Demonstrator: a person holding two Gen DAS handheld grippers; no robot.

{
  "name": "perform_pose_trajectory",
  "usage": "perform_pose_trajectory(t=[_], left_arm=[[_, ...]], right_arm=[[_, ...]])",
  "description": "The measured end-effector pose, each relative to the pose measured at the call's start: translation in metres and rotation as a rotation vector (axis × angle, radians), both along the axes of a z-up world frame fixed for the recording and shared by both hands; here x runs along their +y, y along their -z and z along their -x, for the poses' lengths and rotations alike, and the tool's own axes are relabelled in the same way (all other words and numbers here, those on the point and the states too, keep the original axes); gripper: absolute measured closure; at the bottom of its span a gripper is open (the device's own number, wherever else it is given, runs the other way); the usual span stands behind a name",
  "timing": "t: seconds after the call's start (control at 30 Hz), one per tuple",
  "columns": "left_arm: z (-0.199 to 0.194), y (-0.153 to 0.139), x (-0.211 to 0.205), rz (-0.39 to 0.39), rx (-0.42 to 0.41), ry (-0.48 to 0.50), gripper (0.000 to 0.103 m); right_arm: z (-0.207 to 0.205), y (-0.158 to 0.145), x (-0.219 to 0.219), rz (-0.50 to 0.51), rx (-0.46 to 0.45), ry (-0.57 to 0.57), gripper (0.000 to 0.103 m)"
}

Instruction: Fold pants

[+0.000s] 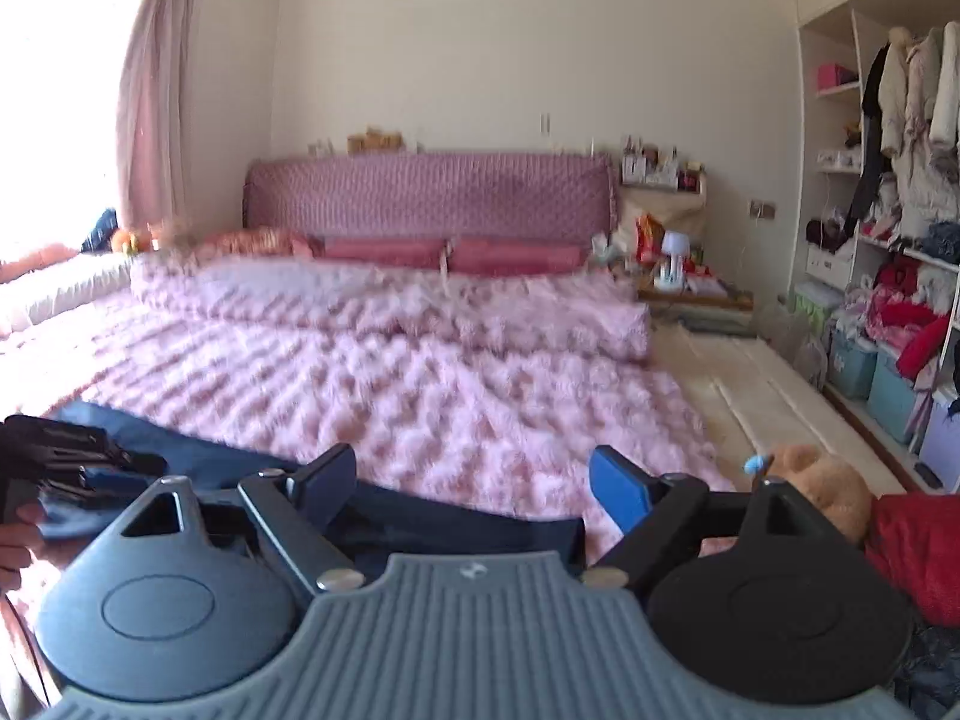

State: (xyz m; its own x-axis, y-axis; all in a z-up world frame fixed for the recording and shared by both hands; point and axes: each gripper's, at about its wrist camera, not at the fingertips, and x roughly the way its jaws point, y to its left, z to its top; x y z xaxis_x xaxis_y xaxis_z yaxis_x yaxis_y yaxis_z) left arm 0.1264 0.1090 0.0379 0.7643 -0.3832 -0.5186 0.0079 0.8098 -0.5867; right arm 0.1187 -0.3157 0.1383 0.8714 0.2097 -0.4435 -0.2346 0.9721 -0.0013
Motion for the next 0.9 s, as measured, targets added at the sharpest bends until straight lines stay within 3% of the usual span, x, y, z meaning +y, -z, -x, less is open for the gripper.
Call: perform_pose_trajectory(t=[0.07,0.23,0.3,0.33,0.4,0.43,0.57,0.73,0.77,0.8,0.9], left_arm=[[-0.012,0.008,-0.013,-0.03,0.003,0.047,0.042],[-0.032,0.037,-0.031,-0.034,0.029,0.108,0.042],[-0.033,0.052,-0.036,-0.031,0.094,0.131,0.042],[-0.032,0.059,-0.039,-0.065,0.117,0.135,0.042],[-0.025,0.071,-0.046,-0.146,0.124,0.147,0.042],[-0.023,0.076,-0.048,-0.168,0.129,0.158,0.042],[-0.02,0.093,-0.046,-0.147,0.17,0.175,0.042],[-0.013,0.097,-0.031,-0.094,0.196,0.154,0.042],[-0.012,0.096,-0.029,-0.083,0.197,0.149,0.042],[-0.011,0.096,-0.027,-0.077,0.199,0.144,0.042],[-0.007,0.097,-0.024,-0.083,0.207,0.144,0.042]], right_arm=[[-0.047,0.02,-0.014,-0.043,0.077,0.081,0.028],[-0.167,0.102,-0.043,-0.187,0.442,0.163,0.03],[-0.198,0.132,-0.049,-0.207,0.595,0.289,0.03],[-0.209,0.154,-0.054,-0.264,0.691,0.336,0.032],[-0.21,0.177,-0.06,-0.371,0.752,0.341,0.042],[-0.209,0.186,-0.061,-0.376,0.751,0.344,0.043],[-0.203,0.191,-0.055,-0.322,0.684,0.309,0.072],[-0.187,0.168,-0.052,-0.33,0.551,0.278,0.079],[-0.185,0.163,-0.051,-0.33,0.516,0.264,0.085],[-0.182,0.156,-0.05,-0.337,0.463,0.249,0.103],[-0.178,0.14,-0.051,-0.432,0.368,0.193,0.103]])
